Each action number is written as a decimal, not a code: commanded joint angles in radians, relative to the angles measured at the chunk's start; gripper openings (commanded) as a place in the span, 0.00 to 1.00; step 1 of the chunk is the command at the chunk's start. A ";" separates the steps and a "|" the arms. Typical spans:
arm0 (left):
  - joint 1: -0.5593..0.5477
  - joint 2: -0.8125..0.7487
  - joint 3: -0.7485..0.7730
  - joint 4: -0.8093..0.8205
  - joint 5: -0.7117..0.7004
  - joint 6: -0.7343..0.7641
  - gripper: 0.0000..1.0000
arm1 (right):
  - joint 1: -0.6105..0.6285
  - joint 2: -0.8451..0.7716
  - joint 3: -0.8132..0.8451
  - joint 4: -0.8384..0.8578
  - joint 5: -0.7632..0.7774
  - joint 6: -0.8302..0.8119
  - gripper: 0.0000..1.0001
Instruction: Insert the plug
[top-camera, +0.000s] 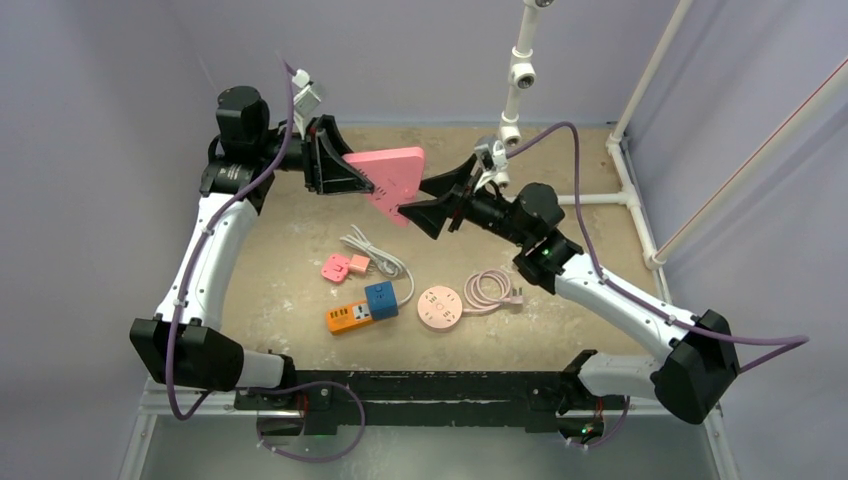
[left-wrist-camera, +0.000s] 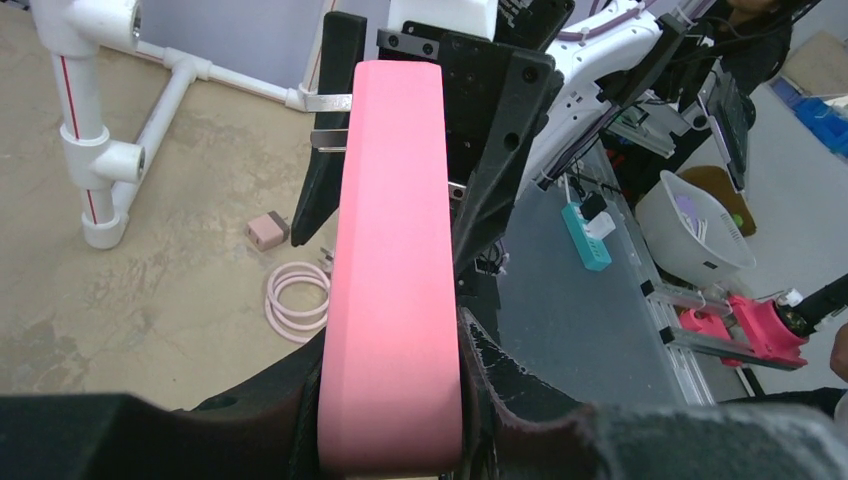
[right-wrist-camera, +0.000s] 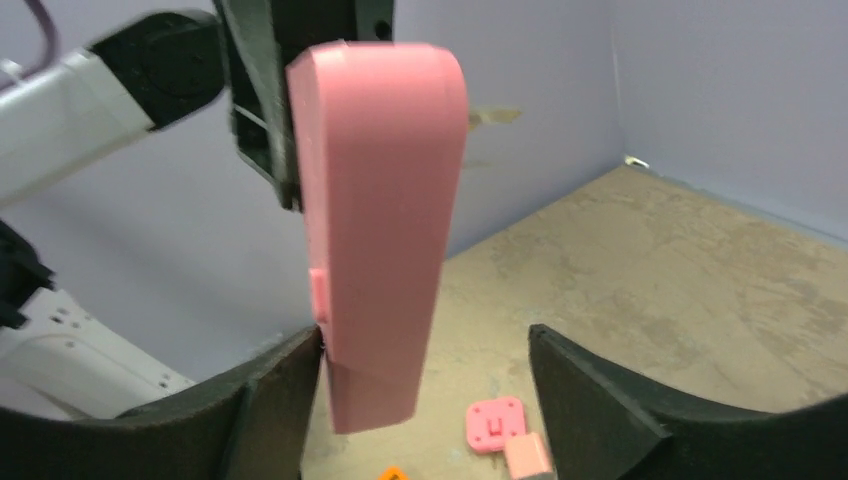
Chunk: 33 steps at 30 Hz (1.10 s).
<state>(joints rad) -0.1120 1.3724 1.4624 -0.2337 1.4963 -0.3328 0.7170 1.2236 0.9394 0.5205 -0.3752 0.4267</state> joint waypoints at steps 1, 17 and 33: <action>-0.006 -0.014 0.042 -0.070 0.058 0.126 0.00 | -0.012 -0.012 0.004 0.158 -0.133 0.053 0.69; -0.068 0.001 0.010 -0.080 -0.031 0.204 0.18 | -0.014 0.060 0.013 0.255 -0.271 0.130 0.00; -0.381 0.088 -0.145 -0.503 -0.787 1.028 0.99 | -0.100 -0.182 0.021 -0.425 0.610 0.110 0.00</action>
<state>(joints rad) -0.4152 1.4590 1.3582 -0.6792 0.8600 0.4889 0.6369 1.0954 0.9371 0.2329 -0.0864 0.4892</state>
